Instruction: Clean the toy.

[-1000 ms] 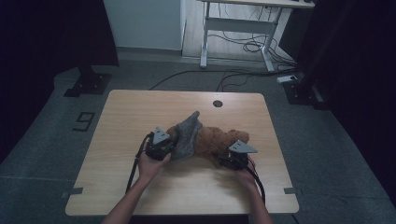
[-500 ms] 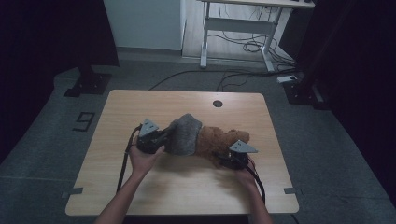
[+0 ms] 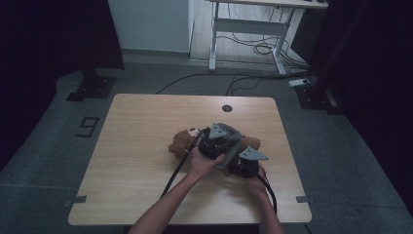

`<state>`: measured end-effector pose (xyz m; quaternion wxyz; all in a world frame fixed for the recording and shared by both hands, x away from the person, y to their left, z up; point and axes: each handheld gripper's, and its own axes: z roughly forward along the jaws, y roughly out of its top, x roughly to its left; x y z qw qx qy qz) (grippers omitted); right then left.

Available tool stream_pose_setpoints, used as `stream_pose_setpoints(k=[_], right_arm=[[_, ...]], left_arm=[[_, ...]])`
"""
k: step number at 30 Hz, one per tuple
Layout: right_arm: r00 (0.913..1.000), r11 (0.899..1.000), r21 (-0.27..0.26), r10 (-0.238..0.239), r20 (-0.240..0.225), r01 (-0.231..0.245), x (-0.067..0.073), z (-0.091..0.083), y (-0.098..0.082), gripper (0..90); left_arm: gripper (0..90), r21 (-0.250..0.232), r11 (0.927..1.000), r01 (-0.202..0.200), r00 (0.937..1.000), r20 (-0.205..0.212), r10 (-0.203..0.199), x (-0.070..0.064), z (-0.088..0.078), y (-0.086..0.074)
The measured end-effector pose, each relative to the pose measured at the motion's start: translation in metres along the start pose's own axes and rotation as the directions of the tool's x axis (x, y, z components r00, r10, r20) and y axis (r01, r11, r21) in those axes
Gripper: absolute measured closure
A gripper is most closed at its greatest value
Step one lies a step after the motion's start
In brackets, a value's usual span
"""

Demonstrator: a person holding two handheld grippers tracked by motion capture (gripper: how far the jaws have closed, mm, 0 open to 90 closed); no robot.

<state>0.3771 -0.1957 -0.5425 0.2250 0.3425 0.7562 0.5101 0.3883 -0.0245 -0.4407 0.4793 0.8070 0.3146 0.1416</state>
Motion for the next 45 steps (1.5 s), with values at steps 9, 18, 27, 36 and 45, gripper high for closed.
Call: stream_pose_setpoints(k=[9, 18, 27, 36, 45], right_arm=[[1.0000, 1.000, 0.009, -0.004, 0.002, 0.004, 0.001, 0.001, -0.001, 43.7], [0.9998, 1.000, 0.008, -0.015, -0.012, 0.015, 0.000, 0.000, -0.001, 44.0], [0.9998, 1.000, 0.005, -0.010, -0.019, 0.010, -0.001, 0.000, -0.003, 44.3], [0.9998, 1.000, 0.002, 0.003, -0.020, -0.003, -0.002, -0.001, -0.003, 44.7], [0.9997, 1.000, 0.001, 0.016, -0.021, -0.016, -0.004, -0.004, -0.005, 44.7]], left_arm=[[86.4, 0.200, 0.9722, -0.122, 0.9763, -0.153, 0.154, -0.008, 0.005, 0.000], [86.3, 0.200, 0.9782, -0.055, 0.9754, -0.199, 0.096, 0.029, -0.027, -0.020], [86.3, 0.168, 0.9847, 0.044, 0.9724, -0.233, -0.003, 0.065, -0.064, -0.038], [85.5, 0.078, 0.9969, -0.004, 0.9937, -0.111, 0.013, 0.031, -0.061, 0.004], [85.1, 0.176, 0.9841, -0.023, 0.9994, -0.020, 0.026, -0.005, 0.007, 0.016]])
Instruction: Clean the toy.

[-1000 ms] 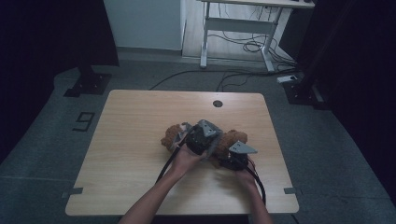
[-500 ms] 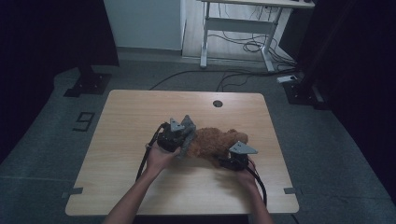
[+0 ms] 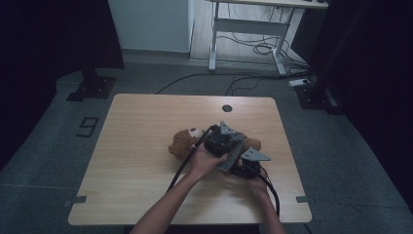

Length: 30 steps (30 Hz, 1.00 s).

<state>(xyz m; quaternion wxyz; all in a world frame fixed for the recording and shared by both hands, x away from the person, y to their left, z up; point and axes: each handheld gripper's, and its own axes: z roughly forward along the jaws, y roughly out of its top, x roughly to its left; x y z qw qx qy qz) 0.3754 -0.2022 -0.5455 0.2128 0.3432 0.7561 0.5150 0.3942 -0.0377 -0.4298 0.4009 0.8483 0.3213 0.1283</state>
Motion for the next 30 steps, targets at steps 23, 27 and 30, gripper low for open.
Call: stream_pose_setpoints(k=[23, 27, 30], right_arm=[[0.9999, 1.000, 0.013, -0.015, -0.003, 0.015, -0.001, -0.001, -0.001, 45.4], [0.9999, 1.000, 0.012, -0.015, -0.003, 0.015, -0.001, 0.000, -0.001, 45.4], [0.9999, 1.000, 0.012, -0.015, -0.002, 0.015, -0.001, 0.000, -0.001, 45.4]], left_arm=[[85.4, -0.013, 0.9820, 0.189, 0.9730, -0.133, -0.189, 0.104, -0.078, -0.092], [85.3, -0.014, 0.9722, 0.234, 0.9628, -0.135, -0.234, 0.117, -0.081, -0.115], [85.3, -0.006, 0.9655, 0.260, 0.9550, -0.146, -0.258, 0.124, -0.082, -0.130]])
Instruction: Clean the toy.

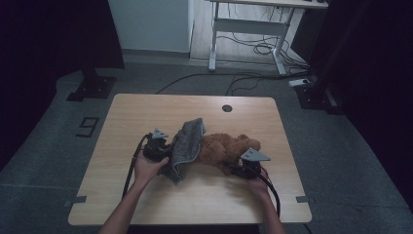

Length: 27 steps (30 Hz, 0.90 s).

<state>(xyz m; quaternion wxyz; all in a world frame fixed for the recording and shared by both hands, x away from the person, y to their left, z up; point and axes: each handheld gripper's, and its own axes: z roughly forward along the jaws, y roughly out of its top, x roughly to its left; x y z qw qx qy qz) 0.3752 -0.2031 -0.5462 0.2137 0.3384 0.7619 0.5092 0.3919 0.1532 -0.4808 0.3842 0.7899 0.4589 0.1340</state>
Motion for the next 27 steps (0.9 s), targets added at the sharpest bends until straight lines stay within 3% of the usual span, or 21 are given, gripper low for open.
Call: stream_pose_setpoints(k=[4, 7, 11, 14, 16, 19, 22, 27], right_arm=[[1.0000, 1.000, -0.004, 0.003, -0.001, -0.003, -0.001, 0.001, 0.000, 45.5], [1.0000, 1.000, -0.005, -0.003, 0.003, 0.003, -0.002, 0.003, 0.001, 46.1], [0.9999, 1.000, -0.008, -0.014, 0.007, 0.014, -0.003, 0.009, 0.004, 46.5], [0.9998, 1.000, -0.004, -0.018, 0.000, 0.018, -0.004, 0.013, 0.007, 46.4], [0.9995, 1.000, 0.000, -0.031, -0.005, 0.031, -0.003, 0.017, 0.009, 46.4], [0.9996, 1.000, -0.001, -0.023, -0.013, 0.023, -0.004, 0.019, 0.010, 46.1], [0.9996, 1.000, -0.001, -0.018, -0.023, 0.018, -0.007, 0.018, 0.009, 44.8], [0.9996, 1.000, 0.008, -0.015, -0.025, 0.016, -0.006, 0.017, 0.009, 41.8]], left_arm=[[85.1, 0.035, 0.9992, 0.021, 0.9996, -0.019, -0.020, 0.013, 0.003, -0.012], [85.0, 0.001, 0.9987, 0.051, 0.9987, 0.000, -0.051, 0.018, 0.000, -0.009], [85.1, -0.069, 0.9974, 0.019, 0.9998, -0.004, -0.020, 0.010, -0.008, 0.016], [84.9, -0.121, 0.9927, -0.007, 0.9998, 0.017, 0.009, -0.002, -0.008, 0.041], [84.8, -0.128, 0.9909, -0.041, 0.9990, 0.014, 0.043, -0.012, -0.002, 0.057], [84.7, -0.102, 0.9924, -0.068, 0.9975, 0.010, 0.070, -0.025, 0.016, 0.070], [84.4, -0.077, 0.9949, -0.066, 0.9977, 0.010, 0.067, -0.027, 0.031, 0.069], [84.8, -0.092, 0.9939, -0.061, 0.9974, 0.033, 0.065, -0.024, 0.031, 0.056]])
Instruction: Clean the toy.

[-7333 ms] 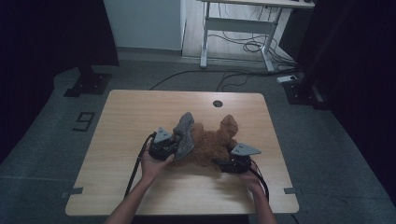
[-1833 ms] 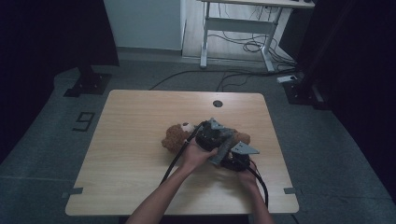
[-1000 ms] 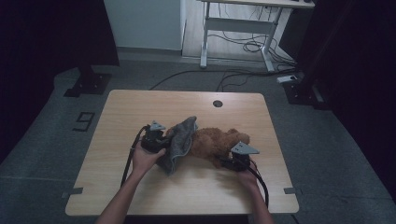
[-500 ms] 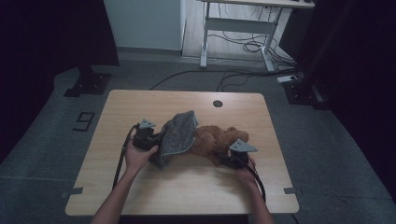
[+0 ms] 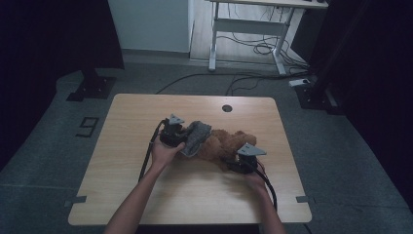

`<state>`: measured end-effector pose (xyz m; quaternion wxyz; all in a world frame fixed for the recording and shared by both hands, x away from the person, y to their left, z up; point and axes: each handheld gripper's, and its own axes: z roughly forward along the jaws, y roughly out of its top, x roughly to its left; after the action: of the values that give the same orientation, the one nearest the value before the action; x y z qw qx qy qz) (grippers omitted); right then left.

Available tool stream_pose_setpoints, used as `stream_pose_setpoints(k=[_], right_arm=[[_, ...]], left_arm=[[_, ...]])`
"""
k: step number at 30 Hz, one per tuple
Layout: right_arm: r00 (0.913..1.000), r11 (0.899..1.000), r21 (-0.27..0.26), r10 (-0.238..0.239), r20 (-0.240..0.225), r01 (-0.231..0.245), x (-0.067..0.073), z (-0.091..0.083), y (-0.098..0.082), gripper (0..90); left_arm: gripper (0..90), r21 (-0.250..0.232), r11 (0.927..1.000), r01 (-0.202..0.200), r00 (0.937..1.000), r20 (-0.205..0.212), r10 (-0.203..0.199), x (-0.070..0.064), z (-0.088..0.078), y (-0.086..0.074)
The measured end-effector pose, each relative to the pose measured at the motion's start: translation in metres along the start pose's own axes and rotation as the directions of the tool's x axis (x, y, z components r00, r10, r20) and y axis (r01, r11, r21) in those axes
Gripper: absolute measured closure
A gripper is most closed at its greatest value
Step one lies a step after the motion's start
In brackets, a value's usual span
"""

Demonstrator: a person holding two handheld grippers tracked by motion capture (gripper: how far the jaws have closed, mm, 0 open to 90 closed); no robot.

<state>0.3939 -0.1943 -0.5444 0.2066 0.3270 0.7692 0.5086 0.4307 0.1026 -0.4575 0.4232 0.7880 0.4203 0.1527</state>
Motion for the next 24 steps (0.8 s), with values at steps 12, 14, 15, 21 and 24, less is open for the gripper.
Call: stream_pose_setpoints(k=[12, 14, 15, 21, 24], right_arm=[[0.9895, 0.986, -0.079, 0.144, -0.012, -0.145, -0.006, -0.081, 0.005, 22.6], [0.9891, 0.984, -0.102, 0.145, -0.026, -0.147, -0.006, -0.093, 0.010, 19.9], [0.9897, 0.984, -0.103, 0.140, -0.032, -0.142, -0.004, -0.095, 0.013, 18.8], [0.9912, 0.994, -0.013, 0.104, -0.082, -0.105, 0.010, -0.071, 0.024, 23.6], [0.9961, 0.997, 0.051, 0.066, -0.059, -0.063, 0.016, -0.053, 0.020, 33.0]], left_arm=[[85.4, -0.029, 0.9993, -0.023, 0.9985, 0.049, 0.025, -0.017, -0.018, -0.036], [85.6, -0.029, 0.9994, -0.021, 0.9977, 0.064, 0.023, -0.020, -0.019, -0.042], [85.6, -0.027, 0.9993, -0.026, 0.9974, 0.067, 0.028, -0.022, -0.020, -0.044], [85.6, -0.026, 0.9991, -0.033, 0.9954, 0.089, 0.035, -0.028, -0.025, -0.059], [85.5, -0.022, 0.9992, -0.033, 0.9949, 0.095, 0.035, -0.030, -0.027, -0.065]])
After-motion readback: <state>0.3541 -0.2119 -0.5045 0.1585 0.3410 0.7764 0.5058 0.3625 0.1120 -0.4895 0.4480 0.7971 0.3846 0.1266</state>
